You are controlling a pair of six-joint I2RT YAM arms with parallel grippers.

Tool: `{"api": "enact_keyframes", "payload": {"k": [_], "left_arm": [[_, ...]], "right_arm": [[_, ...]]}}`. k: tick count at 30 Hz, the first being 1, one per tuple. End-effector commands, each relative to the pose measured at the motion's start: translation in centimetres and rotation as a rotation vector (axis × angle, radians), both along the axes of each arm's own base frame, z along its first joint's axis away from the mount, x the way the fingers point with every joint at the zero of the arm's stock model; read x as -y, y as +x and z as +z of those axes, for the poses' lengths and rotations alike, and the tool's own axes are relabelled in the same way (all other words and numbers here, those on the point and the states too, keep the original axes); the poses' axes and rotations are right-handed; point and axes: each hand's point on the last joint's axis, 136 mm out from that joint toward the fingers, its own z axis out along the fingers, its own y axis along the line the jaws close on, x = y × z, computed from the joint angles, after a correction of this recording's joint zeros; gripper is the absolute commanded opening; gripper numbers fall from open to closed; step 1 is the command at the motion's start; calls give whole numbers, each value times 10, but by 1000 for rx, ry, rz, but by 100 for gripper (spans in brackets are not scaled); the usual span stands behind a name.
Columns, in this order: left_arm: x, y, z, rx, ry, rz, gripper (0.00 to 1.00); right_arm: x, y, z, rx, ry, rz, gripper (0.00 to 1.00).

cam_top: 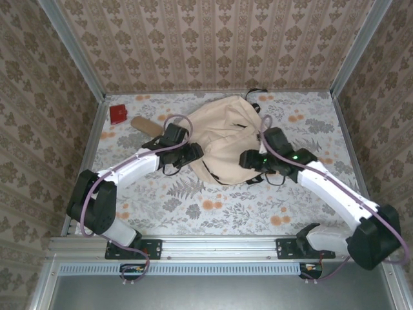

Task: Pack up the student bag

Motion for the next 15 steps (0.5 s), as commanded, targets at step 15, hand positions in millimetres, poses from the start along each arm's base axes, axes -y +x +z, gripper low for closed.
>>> {"api": "enact_keyframes", "payload": {"k": [15], "left_arm": [[-11,4,-8,-31,-95,88,66]], "right_arm": [[-98,10,-70,-209,37,157,37]]}}
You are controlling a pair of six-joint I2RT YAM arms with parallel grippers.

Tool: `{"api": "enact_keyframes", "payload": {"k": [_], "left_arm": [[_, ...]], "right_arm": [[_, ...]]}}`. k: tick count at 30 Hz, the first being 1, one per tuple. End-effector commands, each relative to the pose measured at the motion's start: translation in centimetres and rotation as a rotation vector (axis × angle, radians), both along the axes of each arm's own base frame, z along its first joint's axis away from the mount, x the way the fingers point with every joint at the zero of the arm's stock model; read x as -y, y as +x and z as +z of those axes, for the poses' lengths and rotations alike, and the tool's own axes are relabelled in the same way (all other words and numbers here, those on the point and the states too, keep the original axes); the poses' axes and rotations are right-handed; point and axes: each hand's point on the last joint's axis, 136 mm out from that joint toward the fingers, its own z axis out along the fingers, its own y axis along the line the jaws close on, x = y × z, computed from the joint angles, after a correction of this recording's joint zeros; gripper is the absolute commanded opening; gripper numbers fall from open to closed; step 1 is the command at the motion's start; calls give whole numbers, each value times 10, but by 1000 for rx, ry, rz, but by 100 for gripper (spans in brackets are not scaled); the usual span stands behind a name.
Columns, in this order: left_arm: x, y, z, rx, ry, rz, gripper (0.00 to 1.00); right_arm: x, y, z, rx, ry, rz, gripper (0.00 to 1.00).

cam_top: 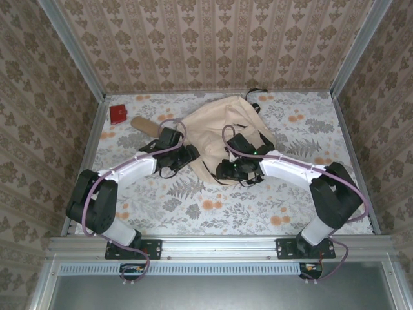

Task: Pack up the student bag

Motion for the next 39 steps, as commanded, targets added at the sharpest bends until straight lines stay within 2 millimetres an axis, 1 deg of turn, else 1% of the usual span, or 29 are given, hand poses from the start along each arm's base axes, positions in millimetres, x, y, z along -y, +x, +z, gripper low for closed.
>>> {"api": "enact_keyframes", "payload": {"k": [1,9,15,18,22,25,29,34,37,39], "left_arm": [[2,2,8,14,-40,8,66],[3,2,4,-3,-49,21,66],[6,2,3,-14,-65,17,66],[10,2,3,-17,-80,11,63],[15,2,1,-26,-99,-1,59],[22,0,-1,-38,-118,-20,54],[32,-3,-7,-58,-142,-50,49],[38,-6,-13,-74,-145,-62,48],[41,-7,-15,-81,-145,-64,48],[42,-8,-17,-86,-145,-67,48]], "right_arm": [[-17,10,4,1,42,12,37],[-26,11,-16,-52,39,40,32],[-28,12,-23,-62,34,52,28],[-29,12,-25,-68,36,56,25],[-30,12,-25,-64,37,63,21],[-27,12,-24,-56,23,62,17],[-22,12,-21,-42,2,61,17],[-21,13,-20,-35,-2,62,22],[-21,14,-19,-32,0,60,22],[-21,14,-19,-30,-2,59,19]]}}
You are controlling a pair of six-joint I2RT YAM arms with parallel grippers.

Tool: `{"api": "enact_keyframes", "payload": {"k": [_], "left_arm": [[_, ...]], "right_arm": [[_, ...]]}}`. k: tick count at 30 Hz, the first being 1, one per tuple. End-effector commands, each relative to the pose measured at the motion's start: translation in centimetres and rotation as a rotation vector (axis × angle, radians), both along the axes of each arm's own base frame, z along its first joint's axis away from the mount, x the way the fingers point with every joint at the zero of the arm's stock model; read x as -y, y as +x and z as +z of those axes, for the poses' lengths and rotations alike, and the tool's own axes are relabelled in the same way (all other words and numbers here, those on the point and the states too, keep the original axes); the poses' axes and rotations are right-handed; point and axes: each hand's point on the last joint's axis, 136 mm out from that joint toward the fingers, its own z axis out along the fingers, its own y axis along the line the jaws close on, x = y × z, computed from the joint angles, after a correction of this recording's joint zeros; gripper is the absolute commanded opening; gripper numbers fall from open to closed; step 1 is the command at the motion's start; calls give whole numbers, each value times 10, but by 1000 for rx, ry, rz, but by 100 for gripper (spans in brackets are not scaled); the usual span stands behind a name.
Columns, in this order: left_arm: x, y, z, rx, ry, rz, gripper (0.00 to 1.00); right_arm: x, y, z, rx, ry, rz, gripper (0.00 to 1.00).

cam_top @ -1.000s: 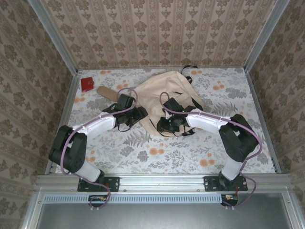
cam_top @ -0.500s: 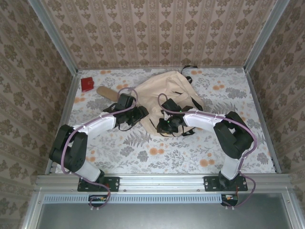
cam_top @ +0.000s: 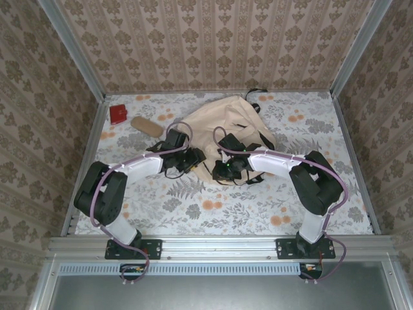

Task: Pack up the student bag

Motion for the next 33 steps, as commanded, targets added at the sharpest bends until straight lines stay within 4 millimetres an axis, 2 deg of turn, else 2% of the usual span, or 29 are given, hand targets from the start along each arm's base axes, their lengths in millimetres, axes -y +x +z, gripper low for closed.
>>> {"api": "enact_keyframes", "payload": {"k": [1,6,10,15,18,26,33], "left_arm": [[7,-2,-2,-15,-21,-8,47],[13,-5,-5,-27,-22,-23,44],[16,-9,-11,-46,-18,-29,43],[19,-10,-16,-60,-13,-27,41],[19,-10,-17,-60,-9,-24,40],[26,-14,-20,-68,-27,-40,35],[33,-14,-27,-84,-56,-26,29]], "right_arm": [[-1,6,14,39,-1,3,18],[0,6,16,45,-7,-1,17],[1,6,18,49,-6,-5,23],[-1,8,19,52,8,-7,23],[-1,8,18,50,3,-10,20],[6,9,24,70,-21,-23,1],[3,4,29,57,6,-3,0]]}}
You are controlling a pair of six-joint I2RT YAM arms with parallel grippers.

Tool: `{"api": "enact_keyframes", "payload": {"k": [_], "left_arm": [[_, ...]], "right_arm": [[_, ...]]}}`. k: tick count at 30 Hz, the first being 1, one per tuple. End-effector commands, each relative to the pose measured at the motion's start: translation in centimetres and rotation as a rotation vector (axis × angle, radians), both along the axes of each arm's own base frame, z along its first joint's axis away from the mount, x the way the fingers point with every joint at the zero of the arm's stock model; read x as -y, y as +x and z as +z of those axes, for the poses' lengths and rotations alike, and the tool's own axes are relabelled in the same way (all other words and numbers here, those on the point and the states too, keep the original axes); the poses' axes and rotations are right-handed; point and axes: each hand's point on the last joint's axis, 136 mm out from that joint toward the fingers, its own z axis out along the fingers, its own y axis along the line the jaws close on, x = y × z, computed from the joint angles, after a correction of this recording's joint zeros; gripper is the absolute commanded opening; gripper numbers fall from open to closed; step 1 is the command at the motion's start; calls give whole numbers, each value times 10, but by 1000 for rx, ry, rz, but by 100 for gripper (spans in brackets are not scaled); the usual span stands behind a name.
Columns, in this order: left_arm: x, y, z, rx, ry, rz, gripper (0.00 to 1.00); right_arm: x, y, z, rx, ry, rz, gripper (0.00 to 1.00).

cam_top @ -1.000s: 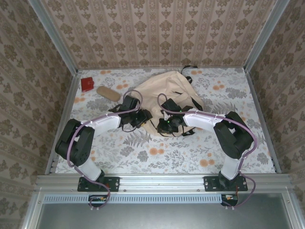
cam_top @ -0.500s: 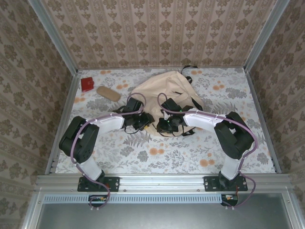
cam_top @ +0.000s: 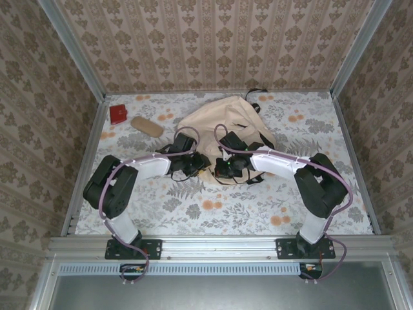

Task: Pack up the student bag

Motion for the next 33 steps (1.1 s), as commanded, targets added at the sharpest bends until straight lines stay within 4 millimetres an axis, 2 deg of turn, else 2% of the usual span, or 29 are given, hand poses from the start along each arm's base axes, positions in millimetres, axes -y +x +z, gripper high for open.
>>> {"api": "enact_keyframes", "payload": {"k": [1,7,15,24,33], "left_arm": [[6,-2,-3,-12,-25,-1,27],[-5,-4,-9,-22,46,14,14],[-18,-1,-12,-6,117,20,0],[-27,6,-9,11,135,29,0],[-36,16,-10,20,146,43,0]], "right_arm": [[0,-2,13,8,8,11,0],[10,-8,16,7,-22,-3,0],[30,-29,18,-23,-65,-13,0],[64,-50,21,-30,-173,-30,0],[112,-50,33,59,-355,-89,0]]}}
